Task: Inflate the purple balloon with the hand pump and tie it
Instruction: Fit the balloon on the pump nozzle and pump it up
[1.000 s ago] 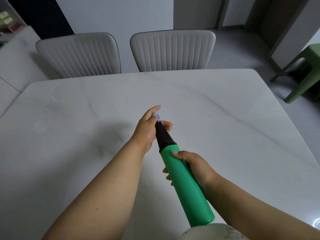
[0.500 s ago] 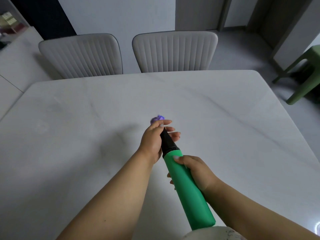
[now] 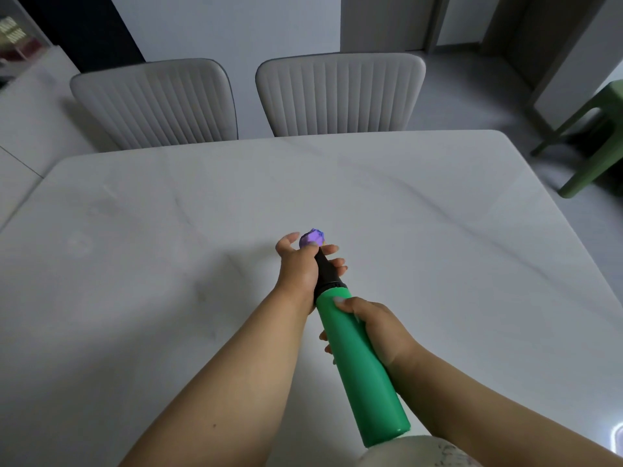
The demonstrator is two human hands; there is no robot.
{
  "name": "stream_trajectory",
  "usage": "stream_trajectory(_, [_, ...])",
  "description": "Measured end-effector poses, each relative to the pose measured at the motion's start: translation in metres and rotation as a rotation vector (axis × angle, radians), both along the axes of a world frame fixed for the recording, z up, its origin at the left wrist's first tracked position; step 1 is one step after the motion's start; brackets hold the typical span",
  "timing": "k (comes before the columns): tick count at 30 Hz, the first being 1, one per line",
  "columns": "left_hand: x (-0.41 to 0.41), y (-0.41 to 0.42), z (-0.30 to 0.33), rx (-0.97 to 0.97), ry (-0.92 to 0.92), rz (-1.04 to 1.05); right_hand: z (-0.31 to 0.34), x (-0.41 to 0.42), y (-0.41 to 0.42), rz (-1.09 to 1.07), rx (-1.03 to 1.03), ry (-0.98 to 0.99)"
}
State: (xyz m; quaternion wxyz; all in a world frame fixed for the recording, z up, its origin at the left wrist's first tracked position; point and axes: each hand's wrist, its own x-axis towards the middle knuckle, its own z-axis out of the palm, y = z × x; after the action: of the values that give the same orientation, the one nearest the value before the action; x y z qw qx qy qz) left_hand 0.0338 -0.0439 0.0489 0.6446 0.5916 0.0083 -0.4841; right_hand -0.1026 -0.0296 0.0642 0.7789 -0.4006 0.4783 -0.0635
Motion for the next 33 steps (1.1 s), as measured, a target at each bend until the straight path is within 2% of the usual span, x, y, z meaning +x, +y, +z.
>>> stream_trajectory(5, [0.002,-0.0017,-0.0068,0.037,0.174,0.035,-0.0011,-0.002,-0.0014,0.023,-0.034,0.019])
stream_trajectory(10, [0.0079,-0.0002,-0.0033,0.015,0.314,-0.047,-0.0021,-0.0036,-0.003,0.015,-0.041,0.011])
stream_trajectory(16, [0.0094,0.0023,-0.0006,-0.096,0.349,-0.062,-0.0016,-0.0036,-0.0035,0.035,-0.043,-0.013])
stream_trajectory(28, [0.0077,-0.0024,-0.002,0.003,0.26,-0.07,-0.0025,-0.0038,-0.0003,0.027,-0.058,-0.007])
stream_trajectory(33, [0.0037,-0.0003,-0.0047,0.012,0.238,-0.094,-0.002,-0.005,-0.0045,0.006,0.006,-0.01])
